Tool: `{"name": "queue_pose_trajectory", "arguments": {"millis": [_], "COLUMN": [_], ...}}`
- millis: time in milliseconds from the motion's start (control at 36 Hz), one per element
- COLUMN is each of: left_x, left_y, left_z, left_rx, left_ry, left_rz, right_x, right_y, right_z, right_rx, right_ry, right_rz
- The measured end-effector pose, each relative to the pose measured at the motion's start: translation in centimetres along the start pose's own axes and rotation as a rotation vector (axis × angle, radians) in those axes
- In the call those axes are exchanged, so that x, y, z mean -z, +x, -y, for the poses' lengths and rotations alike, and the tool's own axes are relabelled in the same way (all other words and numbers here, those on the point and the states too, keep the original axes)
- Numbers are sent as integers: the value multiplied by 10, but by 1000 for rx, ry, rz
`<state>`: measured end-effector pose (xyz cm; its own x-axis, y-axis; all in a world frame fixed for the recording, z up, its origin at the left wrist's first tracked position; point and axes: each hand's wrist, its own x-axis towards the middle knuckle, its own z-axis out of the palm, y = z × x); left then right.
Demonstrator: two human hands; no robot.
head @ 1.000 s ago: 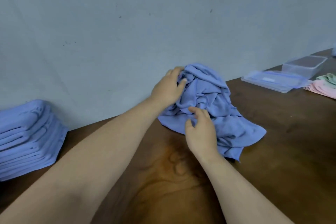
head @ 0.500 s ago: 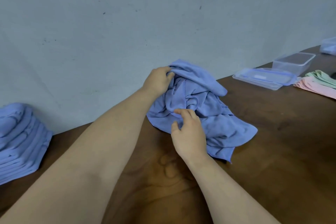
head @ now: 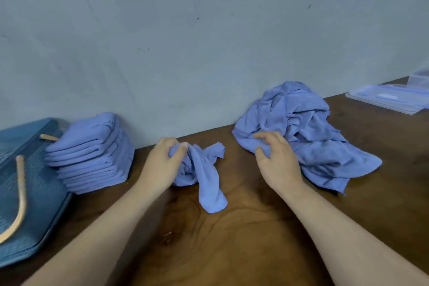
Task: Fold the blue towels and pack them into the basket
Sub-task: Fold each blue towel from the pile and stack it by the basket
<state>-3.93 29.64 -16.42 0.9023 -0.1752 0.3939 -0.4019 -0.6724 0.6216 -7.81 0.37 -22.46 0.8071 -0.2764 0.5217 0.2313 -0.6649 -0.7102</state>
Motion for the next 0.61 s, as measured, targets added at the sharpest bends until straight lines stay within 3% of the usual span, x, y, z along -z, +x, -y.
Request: {"name": "queue_pose_trajectory", "arguments": {"millis": [167,306,389,444,500,528,611], "left_x": [9,20,22,21,21,21,19], "left_y": [-96,-126,-128,-122,-115,-112,-107], "left_z": [9,12,13,17,24,30,45], "left_rx": [-85,-185,-262,-218,-175,-167,-136], "left_ry": [-127,-165,-197,-181,-150,-137,-135], "left_rz": [269,334,96,-123,-219,-182,151], "right_x": [-21,-35,-34,-32,-30,-29,-26], "right_y": [-27,-53,-57,-56,-55,-55,-54], "right_z": [29,55,62,61,60,61,61], "right_rx": [137,203,235,241,263,273,306], "right_ry": [16,-27,-31,-14,-1,6,9], "right_rz": [390,628,647,638,637,639,668]}}
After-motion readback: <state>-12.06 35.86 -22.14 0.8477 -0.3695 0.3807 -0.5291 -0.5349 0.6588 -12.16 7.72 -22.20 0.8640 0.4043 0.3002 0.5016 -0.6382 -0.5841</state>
